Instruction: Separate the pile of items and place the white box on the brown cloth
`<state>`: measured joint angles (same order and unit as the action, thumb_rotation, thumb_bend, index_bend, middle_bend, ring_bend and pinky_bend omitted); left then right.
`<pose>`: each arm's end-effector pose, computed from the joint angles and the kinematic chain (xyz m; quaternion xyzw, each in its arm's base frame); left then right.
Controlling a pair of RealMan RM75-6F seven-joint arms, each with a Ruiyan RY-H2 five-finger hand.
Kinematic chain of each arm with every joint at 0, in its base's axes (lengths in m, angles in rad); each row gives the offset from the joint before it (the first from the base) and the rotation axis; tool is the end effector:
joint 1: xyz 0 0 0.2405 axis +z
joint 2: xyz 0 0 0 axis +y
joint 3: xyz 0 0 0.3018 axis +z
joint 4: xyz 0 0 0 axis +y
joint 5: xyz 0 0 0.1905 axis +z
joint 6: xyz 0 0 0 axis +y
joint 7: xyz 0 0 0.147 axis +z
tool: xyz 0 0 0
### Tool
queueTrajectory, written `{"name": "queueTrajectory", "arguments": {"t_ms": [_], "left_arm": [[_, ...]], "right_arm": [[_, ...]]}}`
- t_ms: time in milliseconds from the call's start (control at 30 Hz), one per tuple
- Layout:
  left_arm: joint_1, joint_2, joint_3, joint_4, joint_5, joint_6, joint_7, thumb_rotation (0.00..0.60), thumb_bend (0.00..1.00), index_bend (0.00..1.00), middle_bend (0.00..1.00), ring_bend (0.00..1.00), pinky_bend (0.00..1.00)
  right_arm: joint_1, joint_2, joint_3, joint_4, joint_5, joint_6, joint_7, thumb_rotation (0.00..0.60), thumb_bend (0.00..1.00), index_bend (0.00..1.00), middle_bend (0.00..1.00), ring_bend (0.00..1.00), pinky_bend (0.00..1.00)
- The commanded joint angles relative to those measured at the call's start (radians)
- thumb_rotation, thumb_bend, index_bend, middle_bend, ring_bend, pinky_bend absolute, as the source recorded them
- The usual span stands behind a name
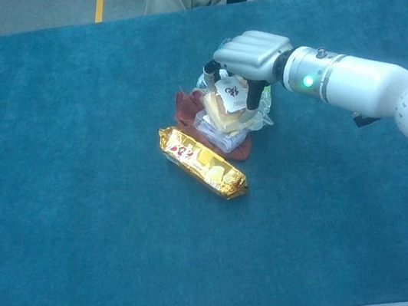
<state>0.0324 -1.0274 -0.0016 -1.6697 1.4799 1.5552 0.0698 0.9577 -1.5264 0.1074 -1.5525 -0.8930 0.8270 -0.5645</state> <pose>-0.3577 0.1352 0.2284 -0.5800 -0.3879 -0.3238 0.6390 -0.1288 -0.3825 -0.0206 0.8302 -0.3188 0.2813 0.3607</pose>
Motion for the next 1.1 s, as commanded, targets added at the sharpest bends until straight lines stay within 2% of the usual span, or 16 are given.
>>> {"name": "queueTrajectory", "arguments": {"t_ms": [33,333,633,967,1100], "left_arm": [[-0.001,-0.001,0.0,0.001,0.001,-0.002,0.001,0.6,0.35,0.29,0.28,0.25,0.19],[-0.001,-0.001,-0.002,-0.001,-0.002,-0.005,0.005,0.6,0.35,0.29,0.28,0.25,0.19],[0.0,0.002,-0.001,-0.007,0.001,-0.004,0.012,0.6,0.35,0.29,0.28,0.25,0.19],[0.004,0.006,0.001,-0.02,0.006,0.0,0.021,0.6,0.35,0.29,0.28,0.25,0.19],[0.007,0.008,0.002,-0.025,0.007,0.003,0.025,0.6,0.35,0.29,0.28,0.25,0.19]], "right_arm": [[-0.006,-0.005,0.0,0.006,-0.009,0.012,0.011,0.6,0.0,0.52,0.44,0.47,0.63],[-0.028,0.022,0.033,-0.025,-0.061,0.044,0.097,0.6,0.0,0.54,0.46,0.51,0.66],[-0.067,0.102,0.055,-0.175,-0.207,0.058,0.253,0.6,0.0,0.55,0.47,0.51,0.66],[-0.081,0.134,0.024,-0.3,-0.432,0.055,0.374,0.6,0.0,0.55,0.47,0.51,0.66],[-0.072,0.113,0.011,-0.318,-0.47,0.041,0.372,0.6,0.0,0.55,0.47,0.51,0.66]]}}
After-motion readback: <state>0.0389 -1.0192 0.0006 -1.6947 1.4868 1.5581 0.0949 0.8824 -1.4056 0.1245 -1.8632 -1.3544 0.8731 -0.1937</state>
